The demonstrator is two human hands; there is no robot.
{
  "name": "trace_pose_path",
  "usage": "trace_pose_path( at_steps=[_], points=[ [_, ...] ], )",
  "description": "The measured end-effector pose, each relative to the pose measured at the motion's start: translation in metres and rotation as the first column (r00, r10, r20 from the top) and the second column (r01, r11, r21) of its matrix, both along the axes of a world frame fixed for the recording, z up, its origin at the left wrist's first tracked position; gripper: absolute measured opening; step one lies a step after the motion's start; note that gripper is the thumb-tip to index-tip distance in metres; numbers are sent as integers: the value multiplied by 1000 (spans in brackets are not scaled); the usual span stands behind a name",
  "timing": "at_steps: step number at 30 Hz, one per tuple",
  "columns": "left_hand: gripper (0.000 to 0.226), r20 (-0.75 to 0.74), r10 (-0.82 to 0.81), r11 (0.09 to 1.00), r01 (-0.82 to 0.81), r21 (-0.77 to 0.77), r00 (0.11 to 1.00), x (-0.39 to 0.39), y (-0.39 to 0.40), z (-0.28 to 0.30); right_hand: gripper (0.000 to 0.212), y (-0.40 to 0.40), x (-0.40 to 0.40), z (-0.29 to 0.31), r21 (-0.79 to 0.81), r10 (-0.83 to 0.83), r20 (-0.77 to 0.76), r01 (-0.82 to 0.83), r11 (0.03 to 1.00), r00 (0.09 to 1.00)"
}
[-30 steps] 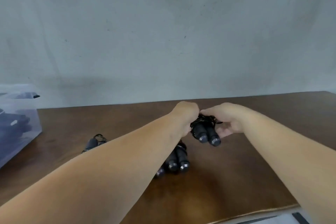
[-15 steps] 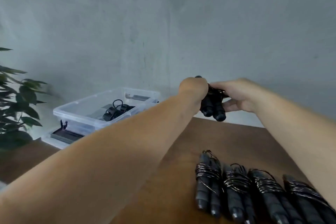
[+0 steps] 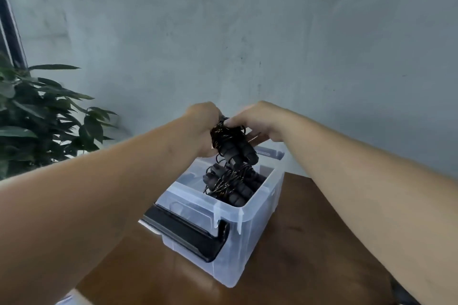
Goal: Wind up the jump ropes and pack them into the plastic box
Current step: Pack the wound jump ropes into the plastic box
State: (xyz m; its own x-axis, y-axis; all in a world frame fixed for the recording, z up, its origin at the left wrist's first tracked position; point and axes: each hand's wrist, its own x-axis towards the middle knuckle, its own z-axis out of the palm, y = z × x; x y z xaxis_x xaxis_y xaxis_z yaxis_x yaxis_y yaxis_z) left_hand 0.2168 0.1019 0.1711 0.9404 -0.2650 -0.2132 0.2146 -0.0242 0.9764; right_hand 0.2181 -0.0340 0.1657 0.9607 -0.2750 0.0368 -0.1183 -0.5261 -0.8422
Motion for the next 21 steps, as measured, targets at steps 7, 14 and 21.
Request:
trace_pose_path(
  at_steps=[7,14,21],
  points=[
    [17,-247,-125,974,166,152,961,37,24,-35,42,10,41,-37,-146,125,-412,-201,969,902],
    [14,-311,-202,926,285,247,929,60,31,-49,33,13,40,-38,-266,200,-484,-361,894,852],
    [16,-388,-262,798,424,429,884,53,29,-45,42,29,42,-44,-378,207,-541,-456,806,815]
  ],
)
